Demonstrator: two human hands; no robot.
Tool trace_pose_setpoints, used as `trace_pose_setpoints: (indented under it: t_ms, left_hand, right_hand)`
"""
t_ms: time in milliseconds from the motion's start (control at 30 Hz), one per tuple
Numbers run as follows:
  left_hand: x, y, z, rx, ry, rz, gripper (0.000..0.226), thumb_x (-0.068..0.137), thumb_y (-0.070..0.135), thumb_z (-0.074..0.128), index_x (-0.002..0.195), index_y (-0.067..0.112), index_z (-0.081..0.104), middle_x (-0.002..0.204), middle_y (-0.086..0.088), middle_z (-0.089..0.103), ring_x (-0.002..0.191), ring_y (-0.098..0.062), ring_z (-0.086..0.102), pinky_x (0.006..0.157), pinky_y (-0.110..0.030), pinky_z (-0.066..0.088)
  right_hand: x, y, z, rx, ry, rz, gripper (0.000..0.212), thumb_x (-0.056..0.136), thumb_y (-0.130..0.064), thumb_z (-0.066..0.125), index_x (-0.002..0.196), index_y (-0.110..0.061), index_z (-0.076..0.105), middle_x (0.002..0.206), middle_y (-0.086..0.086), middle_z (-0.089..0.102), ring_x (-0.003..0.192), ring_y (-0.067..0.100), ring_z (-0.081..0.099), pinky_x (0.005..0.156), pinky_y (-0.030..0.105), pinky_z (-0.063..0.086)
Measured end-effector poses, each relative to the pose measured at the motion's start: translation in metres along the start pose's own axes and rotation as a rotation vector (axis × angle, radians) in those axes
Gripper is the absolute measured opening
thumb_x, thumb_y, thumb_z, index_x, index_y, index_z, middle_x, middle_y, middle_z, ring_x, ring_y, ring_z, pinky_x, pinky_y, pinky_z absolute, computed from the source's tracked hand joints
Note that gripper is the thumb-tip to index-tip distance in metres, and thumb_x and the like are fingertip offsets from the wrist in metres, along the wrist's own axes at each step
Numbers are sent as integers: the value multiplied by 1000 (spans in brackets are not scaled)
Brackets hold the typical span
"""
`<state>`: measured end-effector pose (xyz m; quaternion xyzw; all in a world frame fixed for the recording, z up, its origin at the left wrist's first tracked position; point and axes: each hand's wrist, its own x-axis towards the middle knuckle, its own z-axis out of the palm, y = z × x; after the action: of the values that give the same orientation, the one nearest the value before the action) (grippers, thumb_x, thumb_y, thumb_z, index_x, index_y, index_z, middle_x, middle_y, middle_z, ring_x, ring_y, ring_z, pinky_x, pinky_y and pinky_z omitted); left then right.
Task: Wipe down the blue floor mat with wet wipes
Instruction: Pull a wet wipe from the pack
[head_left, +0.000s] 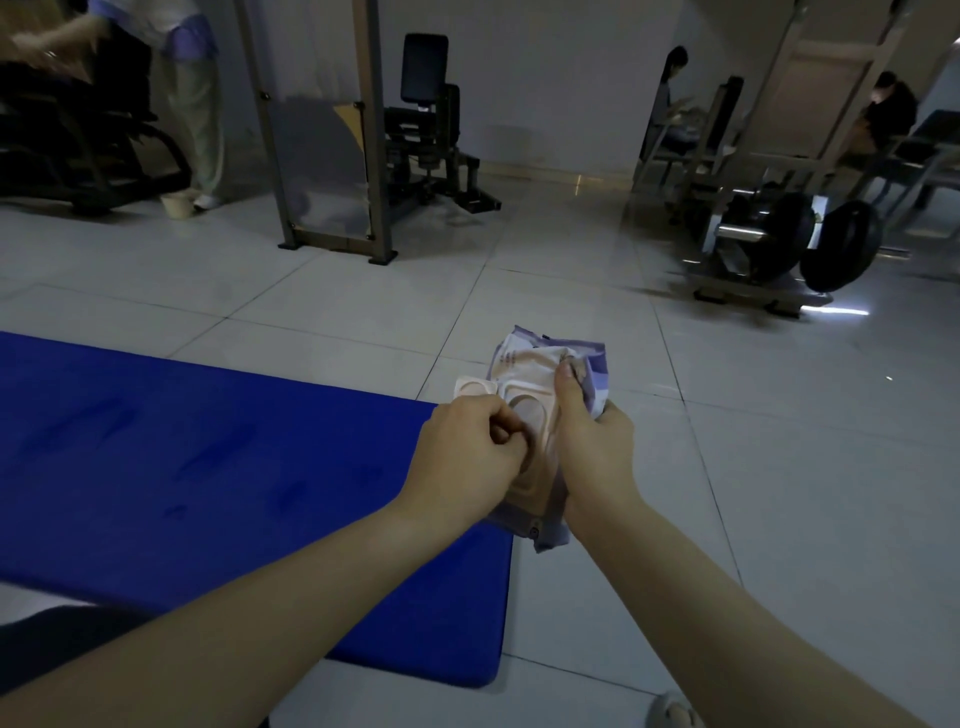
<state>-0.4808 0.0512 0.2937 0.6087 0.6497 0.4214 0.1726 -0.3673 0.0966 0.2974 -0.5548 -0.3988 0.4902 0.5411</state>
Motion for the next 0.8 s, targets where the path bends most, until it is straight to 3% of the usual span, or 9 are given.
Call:
trace_pose_setpoints:
  t_ms: [100, 267, 367, 433, 600, 800]
  left_hand:
    - [-1, 0, 1, 2, -4, -25, 8, 93, 18, 68, 94, 24, 74, 78, 12, 67, 73, -3, 65, 66, -18, 56]
    - [-1, -1, 3, 93, -16, -41, 11, 97, 19, 61, 92, 20, 71, 79, 8, 67, 72, -9, 64, 66, -29, 59]
    - [-3, -1, 6, 194, -2, 14, 14, 99, 22, 57, 86, 22, 61, 78, 8, 60, 69, -8, 57, 55, -20, 45]
    - [-2, -2, 6, 229, 22, 53, 13, 100, 26, 56, 87, 23, 57, 80, 9, 55, 70, -5, 52, 55, -13, 34]
    - [1, -5, 4, 158, -21, 80, 17, 102, 28, 54, 89, 18, 54, 87, 3, 56, 76, -8, 54, 61, -17, 42]
    - [2, -5, -5, 29, -157, 30, 18, 103, 31, 56, 91, 17, 56, 86, 2, 60, 77, -12, 59, 64, -26, 53]
  right_hand:
    - [2, 5, 3, -12, 10, -21, 44, 92, -59, 63, 98, -15, 68, 84, 4, 76, 79, 22, 74, 75, 43, 62]
    - [3, 12, 5, -41, 2, -63, 43, 91, -60, 63, 97, -18, 68, 84, 3, 76, 80, 20, 74, 76, 45, 63]
    - [1, 10, 5, -42, 9, -67, 41, 92, -59, 61, 97, -19, 67, 85, 2, 75, 79, 17, 72, 67, 35, 59]
    - [1, 7, 4, -36, 8, -67, 41, 93, -58, 60, 97, -18, 66, 85, 1, 74, 78, 15, 70, 61, 28, 52]
    - [4, 3, 2, -16, -14, -72, 38, 95, -56, 58, 95, -19, 67, 82, -2, 74, 76, 14, 71, 58, 24, 51]
    - [12, 6, 1, 12, -3, 8, 44, 95, -58, 58, 100, -15, 67, 85, 4, 75, 78, 20, 73, 63, 31, 57]
